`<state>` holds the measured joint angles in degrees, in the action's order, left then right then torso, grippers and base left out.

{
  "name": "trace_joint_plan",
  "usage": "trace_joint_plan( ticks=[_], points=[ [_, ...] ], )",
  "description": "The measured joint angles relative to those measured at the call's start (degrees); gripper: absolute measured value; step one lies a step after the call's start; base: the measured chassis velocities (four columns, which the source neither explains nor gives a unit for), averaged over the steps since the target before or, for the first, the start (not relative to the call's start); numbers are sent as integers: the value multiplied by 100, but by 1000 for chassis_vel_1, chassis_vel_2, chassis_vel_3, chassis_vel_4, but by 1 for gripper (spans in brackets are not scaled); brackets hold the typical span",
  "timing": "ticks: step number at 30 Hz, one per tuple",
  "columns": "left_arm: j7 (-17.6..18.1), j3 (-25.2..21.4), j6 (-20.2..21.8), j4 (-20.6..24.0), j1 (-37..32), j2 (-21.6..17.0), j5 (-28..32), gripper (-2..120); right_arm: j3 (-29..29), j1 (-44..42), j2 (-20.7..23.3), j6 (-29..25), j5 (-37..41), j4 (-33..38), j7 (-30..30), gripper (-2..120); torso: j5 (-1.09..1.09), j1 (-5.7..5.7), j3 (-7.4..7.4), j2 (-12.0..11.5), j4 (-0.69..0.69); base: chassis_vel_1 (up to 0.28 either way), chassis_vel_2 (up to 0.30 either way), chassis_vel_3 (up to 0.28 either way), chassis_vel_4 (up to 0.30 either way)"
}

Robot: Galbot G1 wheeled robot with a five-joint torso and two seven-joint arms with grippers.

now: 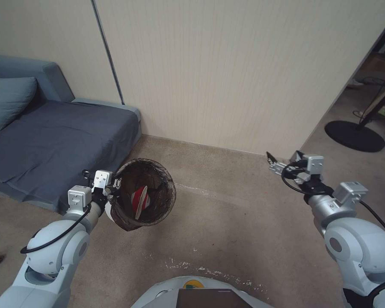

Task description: Pick up the trash bin, then pick up the garbage from the floor and place it into the trash bin.

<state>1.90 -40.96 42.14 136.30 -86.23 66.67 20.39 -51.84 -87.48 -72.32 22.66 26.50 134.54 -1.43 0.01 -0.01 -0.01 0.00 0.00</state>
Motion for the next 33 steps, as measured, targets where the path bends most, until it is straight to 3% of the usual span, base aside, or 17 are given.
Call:
trace_joint_plan(
  ticks=[3, 4, 7, 12, 33],
  points=[
    [5, 23, 0, 9, -48, 97, -9, 7, -81, -280, -418, -727, -439, -108, -36, 100, -2, 0, 0, 0, 2, 0, 0, 0, 0],
    [5, 23, 0, 9, -48, 97, -9, 7, -81, -280, -418, -727, -439, -108, -36, 100, -2, 0, 0, 0, 2, 0, 0, 0, 0],
    [8, 63, 0, 6, -75, 201, -44, 7, -101, -527, -749, -1484, -1334, -295, -86, 100, -2, 0, 0, 0, 1, 0, 0, 0, 0],
    [10, 44, -37, -5, -89, 232, -78, 7, -42, -701, -990, -1860, -1514, -388, 8, 100, -2, 0, 0, 0, -1, 0, 0, 0, 0],
    [30, -52, -102, 52, -123, 340, -96, 7, 67, -473, -943, -1872, -1645, -521, 90, 100, -1, 0, 1, 0, 0, 0, 0, 0, 0]
  ],
)
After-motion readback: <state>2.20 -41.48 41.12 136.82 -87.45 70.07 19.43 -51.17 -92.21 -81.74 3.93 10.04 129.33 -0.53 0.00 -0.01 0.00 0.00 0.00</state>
